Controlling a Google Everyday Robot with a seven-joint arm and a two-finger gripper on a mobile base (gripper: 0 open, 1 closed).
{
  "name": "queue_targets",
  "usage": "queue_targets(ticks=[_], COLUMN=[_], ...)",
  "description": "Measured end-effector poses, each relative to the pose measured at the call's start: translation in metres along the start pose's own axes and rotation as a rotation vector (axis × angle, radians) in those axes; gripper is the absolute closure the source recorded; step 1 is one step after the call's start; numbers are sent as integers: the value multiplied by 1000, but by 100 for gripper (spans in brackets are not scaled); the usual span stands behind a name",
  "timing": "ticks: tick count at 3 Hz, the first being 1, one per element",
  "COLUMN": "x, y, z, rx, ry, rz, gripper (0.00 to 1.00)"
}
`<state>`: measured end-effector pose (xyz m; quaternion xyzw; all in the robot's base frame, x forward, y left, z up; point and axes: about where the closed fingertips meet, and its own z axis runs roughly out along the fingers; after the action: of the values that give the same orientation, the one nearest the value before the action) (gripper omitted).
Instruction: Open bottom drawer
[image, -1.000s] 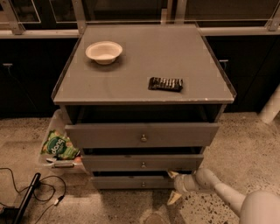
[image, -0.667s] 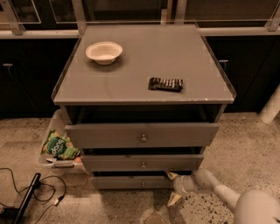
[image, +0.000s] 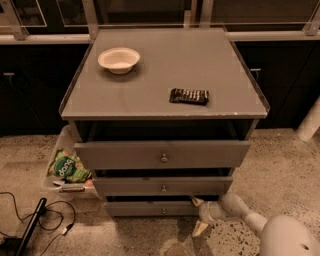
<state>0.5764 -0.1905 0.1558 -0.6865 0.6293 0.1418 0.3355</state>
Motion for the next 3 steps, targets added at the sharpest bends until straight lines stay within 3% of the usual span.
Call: queue_targets(ticks=[1,3], x=[0,-6], y=[0,3], z=[0,-2], rx=[0,-4], ry=[0,-19], rz=[0,2], gripper=[19,65])
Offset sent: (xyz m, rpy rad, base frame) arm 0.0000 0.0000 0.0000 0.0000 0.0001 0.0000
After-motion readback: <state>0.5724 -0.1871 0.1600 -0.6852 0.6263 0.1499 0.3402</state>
